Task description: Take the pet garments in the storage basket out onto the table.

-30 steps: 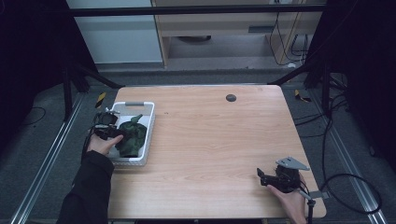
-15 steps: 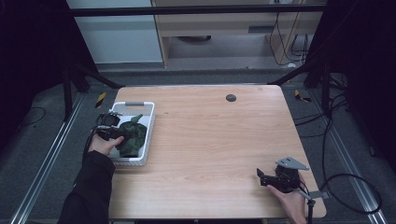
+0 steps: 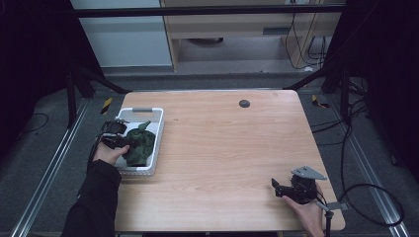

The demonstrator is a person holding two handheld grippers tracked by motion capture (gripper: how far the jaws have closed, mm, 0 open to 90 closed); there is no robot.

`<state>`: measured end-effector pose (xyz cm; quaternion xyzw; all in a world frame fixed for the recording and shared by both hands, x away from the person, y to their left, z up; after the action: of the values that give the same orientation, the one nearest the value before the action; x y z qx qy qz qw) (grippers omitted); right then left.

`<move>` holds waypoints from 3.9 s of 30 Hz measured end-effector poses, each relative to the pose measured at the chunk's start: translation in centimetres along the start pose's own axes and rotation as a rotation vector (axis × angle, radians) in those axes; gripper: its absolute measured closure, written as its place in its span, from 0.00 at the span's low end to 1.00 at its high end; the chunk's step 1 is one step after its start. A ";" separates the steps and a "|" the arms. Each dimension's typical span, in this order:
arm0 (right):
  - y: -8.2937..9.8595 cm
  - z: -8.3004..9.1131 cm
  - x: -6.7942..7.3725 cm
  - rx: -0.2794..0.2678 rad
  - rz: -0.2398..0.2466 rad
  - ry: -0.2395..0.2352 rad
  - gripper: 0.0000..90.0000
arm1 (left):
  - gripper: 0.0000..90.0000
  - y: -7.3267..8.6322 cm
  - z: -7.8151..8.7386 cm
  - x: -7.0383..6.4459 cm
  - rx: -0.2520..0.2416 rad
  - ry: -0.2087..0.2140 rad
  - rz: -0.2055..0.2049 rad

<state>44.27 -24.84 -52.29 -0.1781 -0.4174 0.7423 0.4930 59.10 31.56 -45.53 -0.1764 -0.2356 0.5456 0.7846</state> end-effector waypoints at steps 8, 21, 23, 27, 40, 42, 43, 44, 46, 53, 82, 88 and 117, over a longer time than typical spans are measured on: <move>0.0 0.0 0.0 0.002 0.000 -0.001 0.11 | 0.77 -0.2 0.8 0.1 -0.018 -0.006 0.003; 0.0 0.0 0.0 0.000 -0.007 -0.001 0.11 | 0.77 -1.2 4.6 0.5 -0.118 -0.023 -0.017; 0.0 0.0 0.0 -0.002 0.002 0.002 0.11 | 0.77 -1.4 5.3 0.5 -0.129 -0.027 -0.031; 0.0 0.0 0.0 -0.002 -0.001 0.001 0.11 | 0.77 -1.6 6.8 0.5 -0.152 -0.037 -0.052; 0.0 0.0 0.0 -0.002 0.002 0.003 0.11 | 0.77 -2.2 10.0 0.9 -0.206 -0.044 -0.081; 0.0 0.0 0.1 -0.003 -0.005 0.003 0.11 | 0.77 -2.2 10.3 0.9 -0.210 -0.042 -0.090; 0.0 0.0 0.1 -0.004 -0.004 0.004 0.11 | 0.77 -2.3 10.5 0.8 -0.211 -0.042 -0.092; -0.1 0.0 0.1 -0.005 -0.004 0.004 0.11 | 0.77 -2.3 10.7 0.7 -0.212 -0.040 -0.097; 0.0 0.0 0.0 -0.006 -0.002 0.006 0.11 | 0.77 -2.4 11.0 0.5 -0.219 -0.035 -0.108; -0.1 0.0 0.0 -0.006 0.001 0.006 0.11 | 0.77 -2.8 12.0 -0.6 -0.234 -0.001 -0.153; -0.1 0.1 -0.1 -0.013 0.001 0.011 0.11 | 0.77 -4.9 14.9 -7.7 -0.303 0.127 -0.384; -0.1 0.2 0.0 -0.017 -0.005 0.009 0.11 | 0.77 -5.2 14.6 -9.4 -0.301 0.150 -0.419; -0.2 0.3 -0.1 -0.032 -0.006 0.015 0.10 | 0.77 -6.5 12.3 -14.5 -0.245 0.235 -0.566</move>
<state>44.22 -25.05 -51.93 -0.1903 -0.4259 0.7328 0.4953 52.97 15.93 -34.44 -0.2589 -0.2473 0.2495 0.8998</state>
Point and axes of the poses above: each handheld gripper's, and its own axes: z roughly backward along the jaws, y roughly out of its underside, x roughly to its left, the point moved 3 cm from there along -z, roughly forward along the jaws, and after that the axes turned 11 degrees about -y, right-handed, at the moved point
